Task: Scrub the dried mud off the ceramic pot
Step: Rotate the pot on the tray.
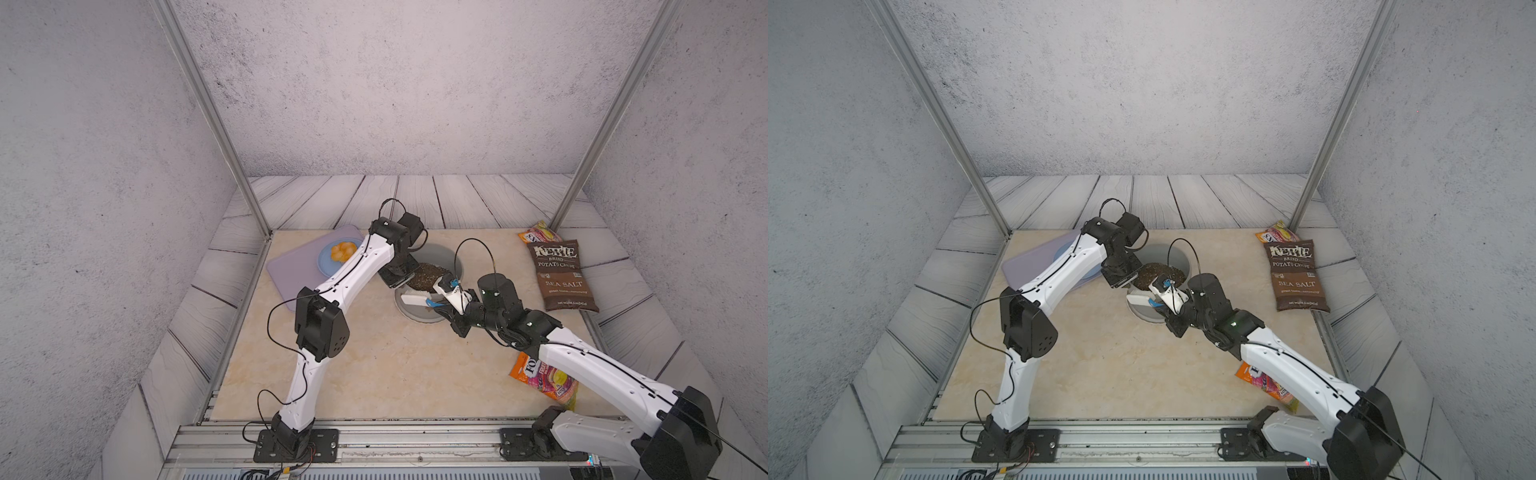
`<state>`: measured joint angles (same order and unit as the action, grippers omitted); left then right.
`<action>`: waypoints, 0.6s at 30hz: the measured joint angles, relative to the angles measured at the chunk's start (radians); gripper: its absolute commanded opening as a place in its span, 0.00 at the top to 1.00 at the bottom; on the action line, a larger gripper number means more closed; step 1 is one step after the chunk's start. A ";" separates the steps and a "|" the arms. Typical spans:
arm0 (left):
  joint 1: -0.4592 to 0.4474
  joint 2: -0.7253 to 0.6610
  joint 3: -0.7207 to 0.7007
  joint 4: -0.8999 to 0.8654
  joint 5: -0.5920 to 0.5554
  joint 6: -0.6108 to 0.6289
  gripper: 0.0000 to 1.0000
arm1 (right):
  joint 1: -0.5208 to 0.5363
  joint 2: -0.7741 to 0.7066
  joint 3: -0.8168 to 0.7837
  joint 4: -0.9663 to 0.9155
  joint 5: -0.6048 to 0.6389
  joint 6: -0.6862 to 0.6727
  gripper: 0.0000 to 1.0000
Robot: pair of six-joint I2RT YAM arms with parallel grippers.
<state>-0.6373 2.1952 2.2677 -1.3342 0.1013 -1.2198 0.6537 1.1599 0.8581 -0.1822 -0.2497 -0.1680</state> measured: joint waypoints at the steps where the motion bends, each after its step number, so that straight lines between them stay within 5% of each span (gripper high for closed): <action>1: 0.000 0.001 0.001 -0.001 0.000 0.000 1.00 | 0.006 0.002 -0.002 0.006 0.010 0.003 1.00; 18: -0.003 0.006 0.013 -0.016 -0.019 0.008 1.00 | 0.020 0.064 -0.024 0.016 0.035 0.049 1.00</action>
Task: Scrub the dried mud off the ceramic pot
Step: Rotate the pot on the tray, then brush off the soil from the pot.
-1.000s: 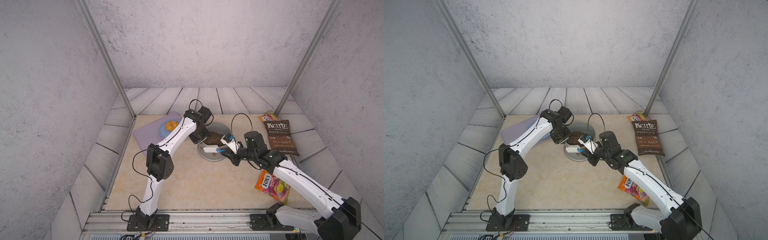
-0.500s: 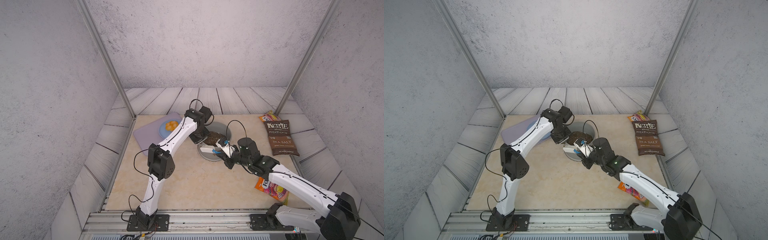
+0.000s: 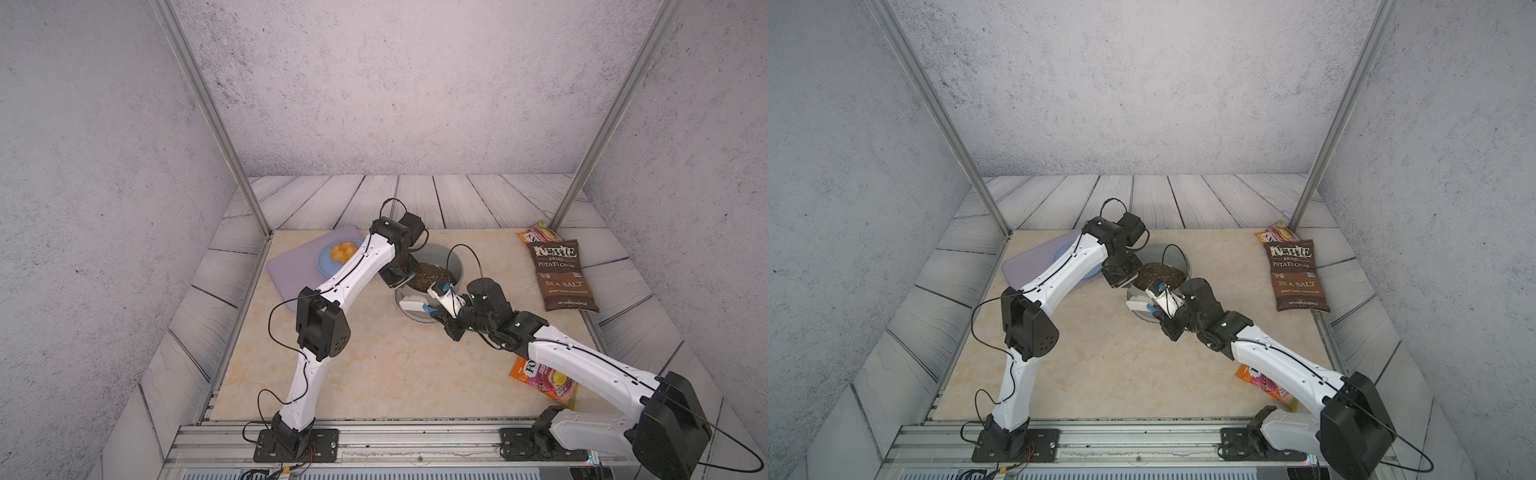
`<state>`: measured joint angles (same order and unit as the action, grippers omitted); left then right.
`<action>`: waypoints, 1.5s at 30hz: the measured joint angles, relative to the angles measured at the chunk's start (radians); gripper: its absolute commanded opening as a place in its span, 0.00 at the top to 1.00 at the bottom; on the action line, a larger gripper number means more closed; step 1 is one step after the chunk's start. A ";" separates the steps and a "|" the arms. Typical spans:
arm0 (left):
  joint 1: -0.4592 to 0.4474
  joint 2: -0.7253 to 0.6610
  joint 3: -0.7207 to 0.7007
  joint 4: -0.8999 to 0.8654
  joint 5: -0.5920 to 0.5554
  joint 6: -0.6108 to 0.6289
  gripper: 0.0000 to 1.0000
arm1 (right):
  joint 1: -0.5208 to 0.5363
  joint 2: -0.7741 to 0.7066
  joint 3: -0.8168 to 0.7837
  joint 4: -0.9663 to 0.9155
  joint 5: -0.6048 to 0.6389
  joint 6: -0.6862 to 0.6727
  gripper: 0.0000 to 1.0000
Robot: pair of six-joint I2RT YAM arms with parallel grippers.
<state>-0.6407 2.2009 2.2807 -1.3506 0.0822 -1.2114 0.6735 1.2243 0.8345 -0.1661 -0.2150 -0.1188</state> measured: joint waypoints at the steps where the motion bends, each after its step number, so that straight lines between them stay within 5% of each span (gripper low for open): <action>1: 0.000 0.000 0.000 0.000 -0.002 0.001 1.00 | 0.000 -0.001 0.000 -0.002 0.001 0.003 1.00; 24: -0.002 0.000 0.000 -0.003 -0.028 0.094 1.00 | 0.034 -0.214 -0.050 -0.229 -0.034 0.021 1.00; 45: -0.001 0.000 0.002 -0.023 -0.069 0.177 1.00 | -0.006 0.009 0.094 -0.205 -0.039 -0.062 1.00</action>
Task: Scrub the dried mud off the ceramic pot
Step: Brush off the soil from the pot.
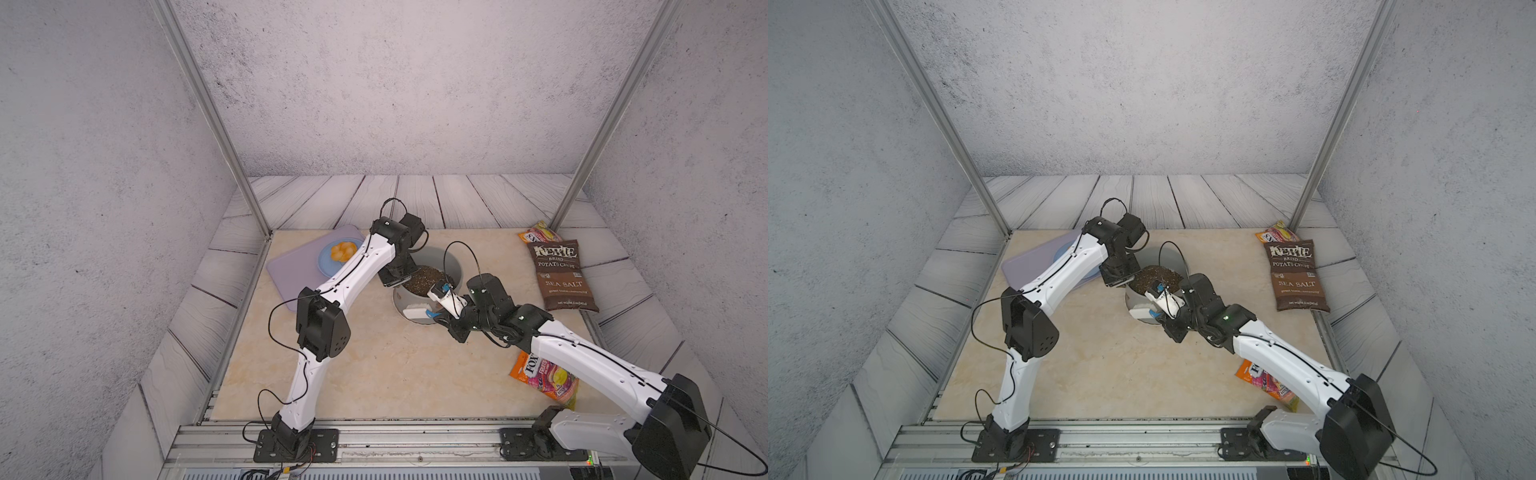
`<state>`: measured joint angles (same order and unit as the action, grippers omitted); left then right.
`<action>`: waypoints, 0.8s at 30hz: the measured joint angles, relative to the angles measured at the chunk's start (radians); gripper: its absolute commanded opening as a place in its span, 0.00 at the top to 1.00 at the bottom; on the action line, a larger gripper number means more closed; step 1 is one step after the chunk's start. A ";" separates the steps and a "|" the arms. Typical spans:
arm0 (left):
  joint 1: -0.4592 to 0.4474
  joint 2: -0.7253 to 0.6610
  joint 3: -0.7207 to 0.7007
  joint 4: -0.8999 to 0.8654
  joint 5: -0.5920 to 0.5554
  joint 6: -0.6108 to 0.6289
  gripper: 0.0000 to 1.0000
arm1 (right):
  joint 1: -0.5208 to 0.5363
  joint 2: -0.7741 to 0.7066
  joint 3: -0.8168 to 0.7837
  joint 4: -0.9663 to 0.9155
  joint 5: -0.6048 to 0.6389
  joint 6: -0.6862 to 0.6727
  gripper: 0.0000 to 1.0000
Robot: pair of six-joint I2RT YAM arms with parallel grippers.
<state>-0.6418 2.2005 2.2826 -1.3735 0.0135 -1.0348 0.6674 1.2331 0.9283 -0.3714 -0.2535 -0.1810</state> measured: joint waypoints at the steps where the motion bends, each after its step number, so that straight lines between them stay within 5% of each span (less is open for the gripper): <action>1: 0.000 0.000 0.000 0.000 0.000 0.001 1.00 | 0.000 0.005 0.000 -0.001 0.002 -0.002 1.00; 15: 0.001 -0.005 -0.009 0.001 -0.029 0.064 1.00 | 0.000 -0.058 -0.121 -0.023 0.032 0.039 1.00; 24: 0.006 -0.021 -0.037 0.019 -0.052 0.148 1.00 | 0.013 -0.213 -0.126 -0.041 -0.083 0.060 1.00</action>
<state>-0.6361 2.1799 2.2459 -1.3548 -0.0383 -0.8867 0.6807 1.0199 0.8021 -0.4122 -0.3367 -0.1215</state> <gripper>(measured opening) 0.138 0.140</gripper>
